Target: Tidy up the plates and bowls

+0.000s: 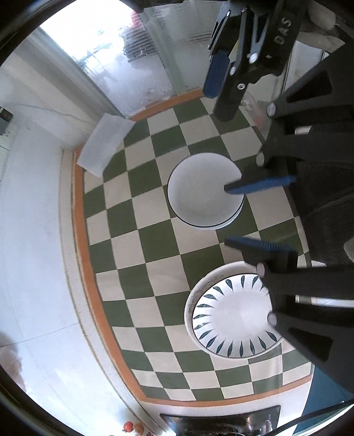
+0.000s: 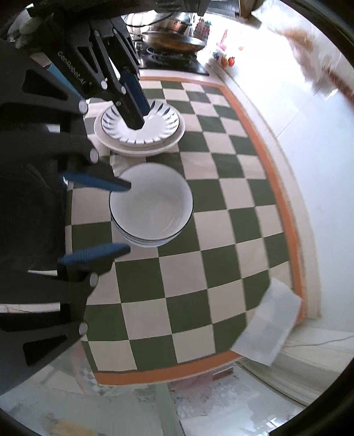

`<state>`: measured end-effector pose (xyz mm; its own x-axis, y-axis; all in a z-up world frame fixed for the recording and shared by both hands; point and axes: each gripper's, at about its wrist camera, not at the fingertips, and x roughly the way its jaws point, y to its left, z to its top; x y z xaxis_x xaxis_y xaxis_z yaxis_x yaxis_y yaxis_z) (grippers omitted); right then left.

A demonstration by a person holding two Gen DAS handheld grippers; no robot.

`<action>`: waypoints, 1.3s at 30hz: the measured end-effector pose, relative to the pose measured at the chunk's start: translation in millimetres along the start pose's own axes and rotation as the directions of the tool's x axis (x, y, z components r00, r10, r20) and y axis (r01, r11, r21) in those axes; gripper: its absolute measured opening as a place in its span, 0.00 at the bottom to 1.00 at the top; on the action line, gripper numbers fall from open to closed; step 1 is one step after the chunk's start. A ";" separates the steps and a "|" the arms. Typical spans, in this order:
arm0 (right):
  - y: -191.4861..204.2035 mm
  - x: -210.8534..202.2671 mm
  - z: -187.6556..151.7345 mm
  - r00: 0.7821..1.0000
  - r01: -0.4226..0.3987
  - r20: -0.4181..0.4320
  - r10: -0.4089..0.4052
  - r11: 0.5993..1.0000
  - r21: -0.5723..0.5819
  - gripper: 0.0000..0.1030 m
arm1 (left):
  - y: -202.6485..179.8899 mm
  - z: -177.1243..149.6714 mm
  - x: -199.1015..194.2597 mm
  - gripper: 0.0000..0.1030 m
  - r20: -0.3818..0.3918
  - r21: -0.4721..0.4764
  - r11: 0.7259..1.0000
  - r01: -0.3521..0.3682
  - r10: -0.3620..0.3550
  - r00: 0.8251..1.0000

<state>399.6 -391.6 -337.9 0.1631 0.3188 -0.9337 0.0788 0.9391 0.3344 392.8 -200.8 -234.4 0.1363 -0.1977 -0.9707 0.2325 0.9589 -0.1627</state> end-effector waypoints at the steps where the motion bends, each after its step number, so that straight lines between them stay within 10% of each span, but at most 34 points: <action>1: 2.4 -7.0 -3.0 1.000 -0.003 0.011 0.003 1.000 -0.001 0.54 | -0.1 -0.4 -4.1 0.47 0.005 0.002 1.000 0.001 -0.001 1.000; 4: 8.1 -25.8 -12.1 0.999 -0.012 0.040 0.013 1.000 -0.001 0.67 | 2.3 -3.5 -22.7 0.71 0.047 0.000 1.000 -0.003 0.003 0.999; 10: 19.1 -55.1 -27.9 0.996 0.018 0.087 -0.015 1.000 -0.026 0.82 | 4.3 -10.4 -53.8 0.87 0.097 0.000 1.000 -0.003 0.003 0.995; 39: 29.7 -97.3 -56.5 0.992 0.033 0.121 -0.031 0.999 -0.013 0.90 | 5.3 -39.3 -91.0 0.98 0.123 0.014 0.999 0.041 -0.042 0.992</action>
<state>330.4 -387.5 -244.3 0.2787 0.2718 -0.9211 0.0714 0.9506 0.3021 343.8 -169.8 -153.8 0.2438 -0.2616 -0.9339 0.2509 0.9472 -0.1998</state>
